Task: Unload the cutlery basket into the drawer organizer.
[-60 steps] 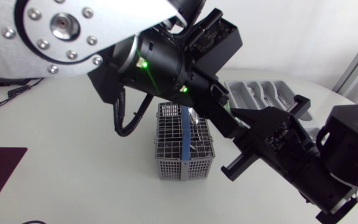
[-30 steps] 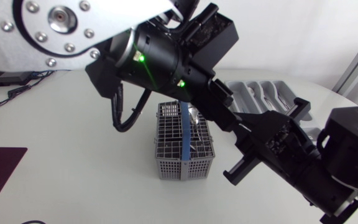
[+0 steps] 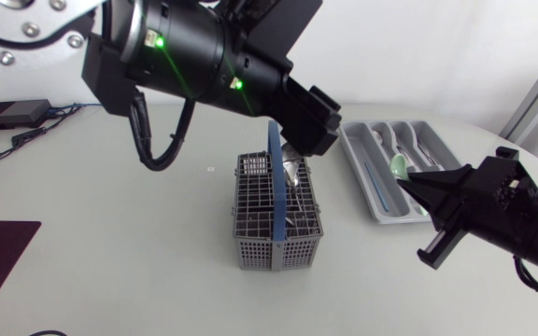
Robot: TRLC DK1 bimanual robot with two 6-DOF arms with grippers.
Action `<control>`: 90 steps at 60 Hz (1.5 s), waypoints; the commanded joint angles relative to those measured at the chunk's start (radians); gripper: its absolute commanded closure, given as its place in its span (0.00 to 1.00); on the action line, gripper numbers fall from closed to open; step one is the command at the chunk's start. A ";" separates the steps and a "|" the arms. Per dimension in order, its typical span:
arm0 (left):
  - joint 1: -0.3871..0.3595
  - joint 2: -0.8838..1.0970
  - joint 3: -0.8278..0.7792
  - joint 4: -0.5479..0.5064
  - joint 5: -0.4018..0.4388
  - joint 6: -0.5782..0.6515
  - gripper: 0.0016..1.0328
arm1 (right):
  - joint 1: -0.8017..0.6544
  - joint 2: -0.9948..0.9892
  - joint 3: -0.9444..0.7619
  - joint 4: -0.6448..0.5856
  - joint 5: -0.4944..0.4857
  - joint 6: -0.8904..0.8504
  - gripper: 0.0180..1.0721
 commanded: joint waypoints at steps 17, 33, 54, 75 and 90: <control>-0.101 0.064 -0.106 -0.092 -0.009 0.167 0.06 | -0.284 0.243 0.019 0.003 -0.239 -0.247 0.94; -0.127 0.141 -0.146 -0.086 -0.035 0.204 0.07 | -0.428 0.524 0.147 -0.014 -0.326 -0.447 0.94; -0.123 0.242 -0.152 -0.031 -0.109 0.213 0.07 | -0.542 0.883 0.459 -0.250 -0.331 -0.806 0.94; -0.080 0.207 -0.203 -0.028 -0.126 0.216 0.07 | -0.568 1.120 0.634 -0.378 -0.188 -1.138 0.94; -0.044 0.145 -0.281 -0.028 -0.126 0.262 0.07 | -0.546 1.197 0.634 -0.286 -0.061 -1.204 0.94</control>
